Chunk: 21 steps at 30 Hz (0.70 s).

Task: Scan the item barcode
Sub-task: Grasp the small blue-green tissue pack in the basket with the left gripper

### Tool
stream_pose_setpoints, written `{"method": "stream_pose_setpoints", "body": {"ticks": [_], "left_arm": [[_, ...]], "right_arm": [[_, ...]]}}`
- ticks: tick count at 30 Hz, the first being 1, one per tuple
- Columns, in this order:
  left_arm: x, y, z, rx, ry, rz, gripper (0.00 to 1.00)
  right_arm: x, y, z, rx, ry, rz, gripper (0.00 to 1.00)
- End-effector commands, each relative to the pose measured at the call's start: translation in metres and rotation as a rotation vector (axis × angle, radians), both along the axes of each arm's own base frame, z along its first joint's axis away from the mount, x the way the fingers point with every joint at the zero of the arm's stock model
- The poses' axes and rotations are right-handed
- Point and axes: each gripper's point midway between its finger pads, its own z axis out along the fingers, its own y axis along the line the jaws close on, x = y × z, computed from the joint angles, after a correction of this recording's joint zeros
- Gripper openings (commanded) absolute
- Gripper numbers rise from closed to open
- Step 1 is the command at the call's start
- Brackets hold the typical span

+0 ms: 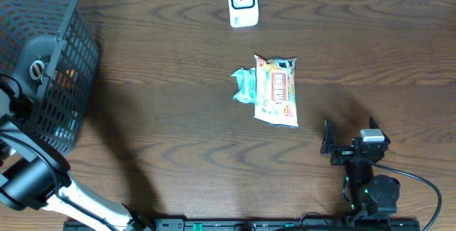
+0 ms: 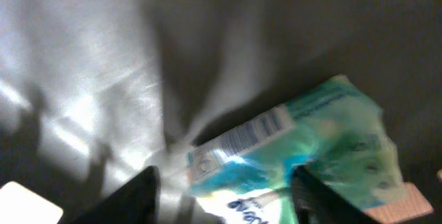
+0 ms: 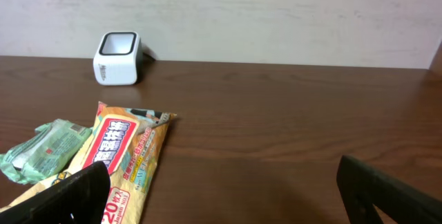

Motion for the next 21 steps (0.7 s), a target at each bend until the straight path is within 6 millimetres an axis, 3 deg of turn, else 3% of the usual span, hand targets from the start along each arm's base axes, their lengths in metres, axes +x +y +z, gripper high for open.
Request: {"method": "stream_pose_setpoints", "body": {"ticks": [1, 4, 9, 13, 15, 19, 21], "left_arm": [[-0.008, -0.009, -0.018, -0.044, 0.040, -0.005, 0.45], [-0.008, -0.009, -0.019, -0.043, 0.039, -0.005, 0.37], [-0.007, -0.008, -0.019, -0.039, 0.035, -0.001, 0.08], [-0.003, -0.004, -0.012, -0.024, 0.025, 0.033, 0.07], [0.008, 0.003, 0.004, -0.008, -0.015, 0.064, 0.07], [0.052, 0.003, 0.060, -0.034, -0.253, 0.073, 0.07], [0.063, 0.006, 0.085, -0.009, -0.328, 0.096, 0.07]], "right_arm": [[0.000, 0.000, -0.001, 0.002, 0.002, -0.001, 0.99], [0.000, 0.000, -0.001, 0.002, 0.002, -0.001, 0.99], [0.000, 0.000, -0.001, 0.002, 0.002, -0.001, 0.99], [0.000, 0.000, -0.001, 0.002, 0.002, -0.001, 0.99], [0.000, 0.000, -0.001, 0.002, 0.002, -0.001, 0.99], [0.000, 0.000, -0.001, 0.002, 0.002, -0.001, 0.99], [0.000, 0.000, -0.001, 0.002, 0.002, -0.001, 0.99]]}}
